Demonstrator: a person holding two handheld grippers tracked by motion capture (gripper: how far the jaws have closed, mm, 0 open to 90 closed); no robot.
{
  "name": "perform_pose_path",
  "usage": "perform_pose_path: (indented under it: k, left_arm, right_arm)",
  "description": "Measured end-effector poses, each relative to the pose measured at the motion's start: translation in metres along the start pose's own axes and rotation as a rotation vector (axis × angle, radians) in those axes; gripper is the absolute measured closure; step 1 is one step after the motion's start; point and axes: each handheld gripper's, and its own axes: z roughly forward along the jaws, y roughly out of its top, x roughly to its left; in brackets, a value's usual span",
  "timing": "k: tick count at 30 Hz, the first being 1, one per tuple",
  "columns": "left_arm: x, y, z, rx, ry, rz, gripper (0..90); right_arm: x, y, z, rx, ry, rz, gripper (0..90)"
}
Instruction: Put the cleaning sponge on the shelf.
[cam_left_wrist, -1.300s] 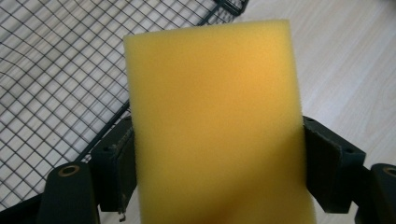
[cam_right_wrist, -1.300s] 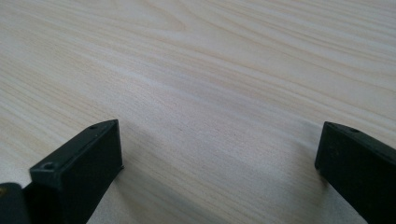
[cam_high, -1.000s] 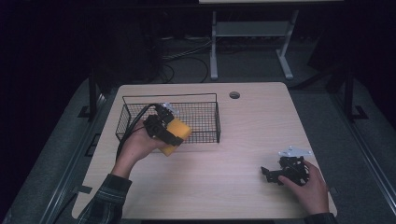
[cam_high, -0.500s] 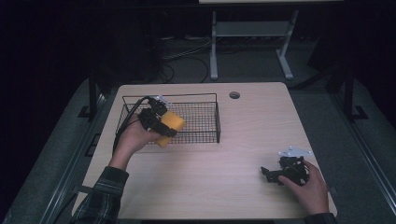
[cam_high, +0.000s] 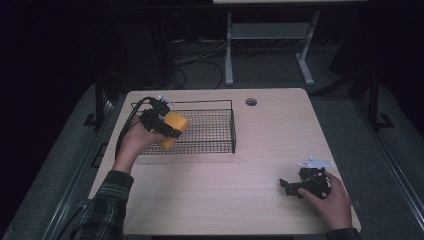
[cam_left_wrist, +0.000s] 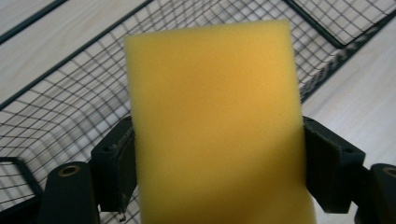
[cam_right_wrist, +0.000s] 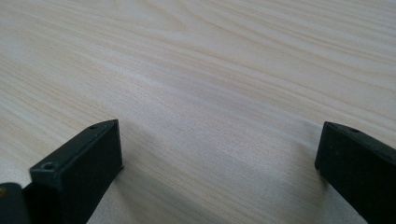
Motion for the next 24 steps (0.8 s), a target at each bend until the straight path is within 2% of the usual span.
perform_pose_path:
  k: [8, 17, 24]
  left_arm:
    - [0.018, 0.0, -0.001, -0.001, 0.033, -0.023, 22.7]
    - [0.041, -0.003, -0.001, -0.004, 0.078, -0.078, 22.7]
    - [0.062, -0.009, 0.006, -0.006, 0.098, -0.137, 22.8]
  right_arm:
    - [0.0, 0.0, 0.0, 0.0, 0.0, -0.001, 0.0]
    - [0.0, 0.0, 0.0, 0.0, 0.0, 0.0, 0.0]
    - [0.0, 0.0, 0.0, 0.0, 0.0, 0.0, 0.0]
